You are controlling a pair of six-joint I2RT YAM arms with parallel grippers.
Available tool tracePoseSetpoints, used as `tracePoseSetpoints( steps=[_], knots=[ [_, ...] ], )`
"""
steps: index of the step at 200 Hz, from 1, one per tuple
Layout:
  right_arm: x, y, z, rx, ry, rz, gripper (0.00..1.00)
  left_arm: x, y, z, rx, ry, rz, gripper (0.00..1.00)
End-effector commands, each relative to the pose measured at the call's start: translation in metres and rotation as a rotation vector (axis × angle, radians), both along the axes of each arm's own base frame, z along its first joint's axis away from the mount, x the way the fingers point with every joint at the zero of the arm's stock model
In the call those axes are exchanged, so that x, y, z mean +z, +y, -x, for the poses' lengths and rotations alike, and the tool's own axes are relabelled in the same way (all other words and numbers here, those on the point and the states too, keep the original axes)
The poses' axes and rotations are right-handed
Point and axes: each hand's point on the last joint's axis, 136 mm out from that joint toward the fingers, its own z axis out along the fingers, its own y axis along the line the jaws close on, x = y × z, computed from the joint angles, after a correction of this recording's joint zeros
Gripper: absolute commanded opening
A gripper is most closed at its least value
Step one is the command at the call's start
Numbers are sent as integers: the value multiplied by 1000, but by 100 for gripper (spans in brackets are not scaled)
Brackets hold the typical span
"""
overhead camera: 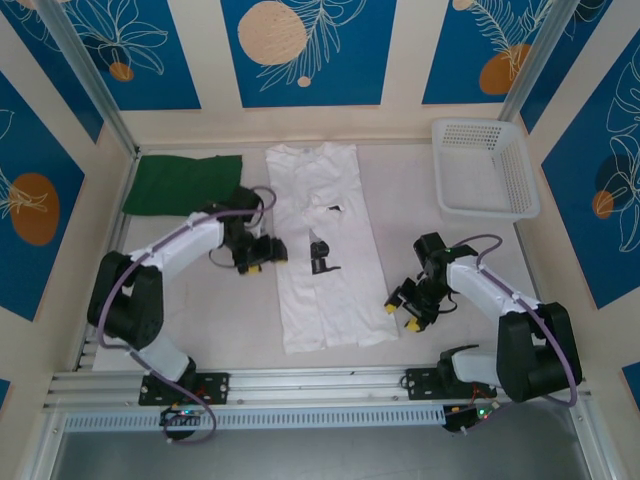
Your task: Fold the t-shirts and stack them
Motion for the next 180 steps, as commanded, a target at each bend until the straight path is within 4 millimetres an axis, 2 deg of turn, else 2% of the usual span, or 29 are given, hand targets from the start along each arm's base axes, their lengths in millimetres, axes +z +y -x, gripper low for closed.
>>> tracePoseSetpoints(
  steps=[1, 26, 53, 92, 125, 159, 180],
  knots=[
    [-5, -3, 4, 41, 16, 26, 55, -16, -21, 60, -80, 126, 142, 62],
    [-7, 1, 3, 61, 25, 22, 55, -34, -32, 104, -139, 204, 190, 58],
    [-4, 5, 11, 12, 33, 29, 55, -49, -36, 129, -139, 249, 198, 58],
    [-6, -6, 22, -114, 2, 126, 57, -64, -38, 140, -116, 256, 214, 57],
    [-7, -18, 30, -267, -55, 246, 58, -69, -42, 148, -165, 258, 201, 52],
    [-37, -12, 36, -398, -82, 193, 59, -74, -46, 153, -216, 237, 170, 49],
    [-39, -14, 32, -383, -163, 197, 56, -75, -47, 155, -253, 210, 150, 49]
  ],
)
